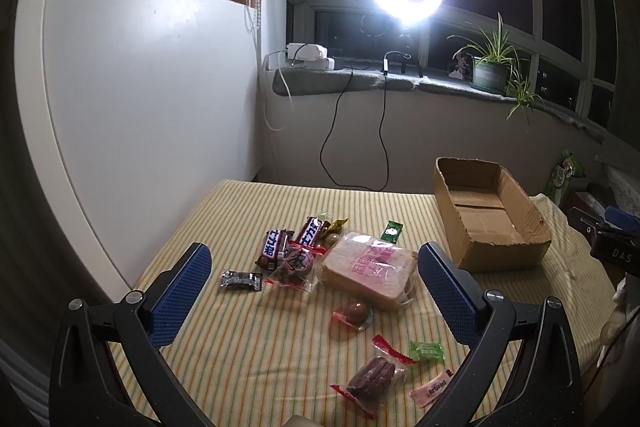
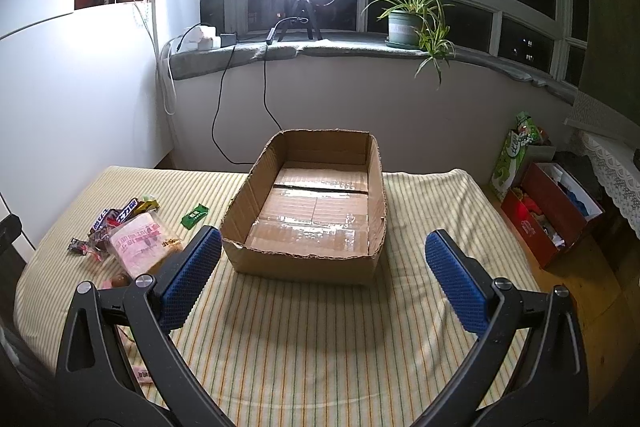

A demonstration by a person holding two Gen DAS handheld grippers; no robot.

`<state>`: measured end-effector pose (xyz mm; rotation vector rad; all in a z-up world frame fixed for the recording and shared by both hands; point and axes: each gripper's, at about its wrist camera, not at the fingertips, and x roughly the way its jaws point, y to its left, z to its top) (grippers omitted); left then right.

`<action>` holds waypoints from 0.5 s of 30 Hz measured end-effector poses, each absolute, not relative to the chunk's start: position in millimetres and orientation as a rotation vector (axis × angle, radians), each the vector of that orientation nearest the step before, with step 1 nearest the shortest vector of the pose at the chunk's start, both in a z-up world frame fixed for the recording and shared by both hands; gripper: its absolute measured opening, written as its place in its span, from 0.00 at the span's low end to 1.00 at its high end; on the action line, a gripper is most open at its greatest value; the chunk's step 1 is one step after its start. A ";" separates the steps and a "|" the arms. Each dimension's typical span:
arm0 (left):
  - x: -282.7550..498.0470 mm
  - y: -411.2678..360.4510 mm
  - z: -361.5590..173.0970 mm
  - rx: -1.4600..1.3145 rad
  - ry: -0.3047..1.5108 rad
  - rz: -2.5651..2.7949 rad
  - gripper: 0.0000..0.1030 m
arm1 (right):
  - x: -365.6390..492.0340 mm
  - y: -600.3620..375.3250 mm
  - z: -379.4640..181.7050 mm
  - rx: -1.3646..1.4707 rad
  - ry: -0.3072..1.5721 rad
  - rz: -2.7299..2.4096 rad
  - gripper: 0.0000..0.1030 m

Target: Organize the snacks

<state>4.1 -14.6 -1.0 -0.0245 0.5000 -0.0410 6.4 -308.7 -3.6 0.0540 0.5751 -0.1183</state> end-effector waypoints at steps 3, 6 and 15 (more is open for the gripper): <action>3.9 -13.5 -0.6 -0.027 0.500 -0.043 0.99 | 6.4 -309.0 -3.6 0.054 0.575 -0.118 1.00; 3.7 -13.6 -0.8 -0.027 0.501 -0.042 0.99 | 6.7 -309.1 -3.5 0.054 0.575 -0.118 1.00; 8.1 -12.7 0.9 -0.027 0.510 -0.045 0.99 | 8.3 -302.8 -3.9 0.045 0.582 -0.103 1.00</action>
